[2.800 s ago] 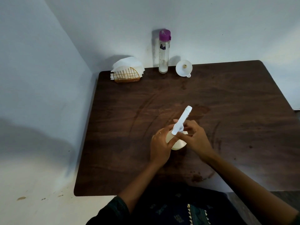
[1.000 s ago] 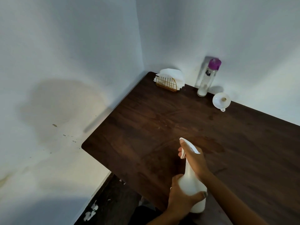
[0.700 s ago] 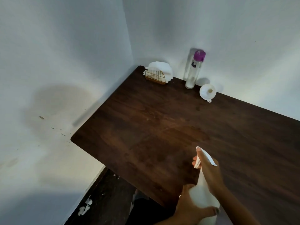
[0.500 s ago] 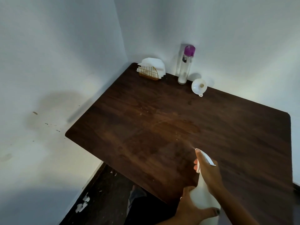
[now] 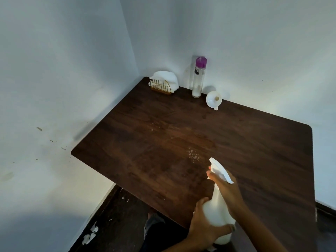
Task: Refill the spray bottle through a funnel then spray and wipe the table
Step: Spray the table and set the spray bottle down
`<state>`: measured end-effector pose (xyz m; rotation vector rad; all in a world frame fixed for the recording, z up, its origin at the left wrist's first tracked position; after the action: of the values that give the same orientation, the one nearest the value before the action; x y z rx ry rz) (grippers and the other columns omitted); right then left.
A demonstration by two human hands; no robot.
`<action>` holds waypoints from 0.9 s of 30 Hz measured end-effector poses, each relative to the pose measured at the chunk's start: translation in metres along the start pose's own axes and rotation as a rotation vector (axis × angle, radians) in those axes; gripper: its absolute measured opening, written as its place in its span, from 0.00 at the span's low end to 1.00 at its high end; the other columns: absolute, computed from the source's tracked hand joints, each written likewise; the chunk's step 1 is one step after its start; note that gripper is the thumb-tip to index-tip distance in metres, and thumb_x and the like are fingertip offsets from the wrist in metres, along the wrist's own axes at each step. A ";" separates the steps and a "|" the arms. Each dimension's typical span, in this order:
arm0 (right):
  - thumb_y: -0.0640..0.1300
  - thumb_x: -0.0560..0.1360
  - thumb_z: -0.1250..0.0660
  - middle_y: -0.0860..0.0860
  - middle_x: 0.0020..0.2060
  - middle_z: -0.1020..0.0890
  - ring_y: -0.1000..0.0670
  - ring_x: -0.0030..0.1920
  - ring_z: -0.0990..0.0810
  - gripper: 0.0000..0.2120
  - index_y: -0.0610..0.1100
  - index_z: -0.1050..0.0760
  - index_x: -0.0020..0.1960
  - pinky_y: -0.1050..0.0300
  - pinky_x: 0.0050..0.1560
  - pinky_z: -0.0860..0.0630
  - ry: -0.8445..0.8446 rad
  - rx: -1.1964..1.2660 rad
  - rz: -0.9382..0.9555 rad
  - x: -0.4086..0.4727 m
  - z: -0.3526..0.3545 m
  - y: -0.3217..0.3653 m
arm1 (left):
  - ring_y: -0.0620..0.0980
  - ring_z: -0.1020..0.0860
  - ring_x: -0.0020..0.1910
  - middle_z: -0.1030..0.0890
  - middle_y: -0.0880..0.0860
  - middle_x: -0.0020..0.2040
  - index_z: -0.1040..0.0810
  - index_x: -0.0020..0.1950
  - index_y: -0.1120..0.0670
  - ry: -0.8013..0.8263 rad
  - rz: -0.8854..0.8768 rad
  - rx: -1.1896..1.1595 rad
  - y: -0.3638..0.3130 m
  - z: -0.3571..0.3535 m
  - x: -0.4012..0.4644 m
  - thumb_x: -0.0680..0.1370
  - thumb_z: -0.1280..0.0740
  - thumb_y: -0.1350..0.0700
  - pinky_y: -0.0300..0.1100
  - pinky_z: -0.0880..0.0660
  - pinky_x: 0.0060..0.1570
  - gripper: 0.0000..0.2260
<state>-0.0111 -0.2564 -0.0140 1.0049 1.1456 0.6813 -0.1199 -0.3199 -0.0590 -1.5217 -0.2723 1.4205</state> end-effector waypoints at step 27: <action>0.35 0.65 0.24 0.51 0.51 0.23 0.54 0.49 0.23 0.25 0.41 0.30 0.59 0.74 0.43 0.27 -0.514 -0.162 0.368 0.188 0.105 0.133 | 0.48 0.50 0.77 0.56 0.49 0.79 0.61 0.77 0.50 0.047 -0.324 0.309 -0.204 -0.002 0.215 0.75 0.32 0.48 0.43 0.47 0.73 0.43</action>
<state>0.1517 -0.0696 0.0384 1.1763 0.4546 0.7354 0.0334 -0.0669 -0.0387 -1.1956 -0.2448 1.1108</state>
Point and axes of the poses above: each hand's wrist, its own x-axis towards the middle knuckle, its own z-axis out of the back of the hand, y = z × x, the point moved 7 cm from there along x, towards the middle knuckle
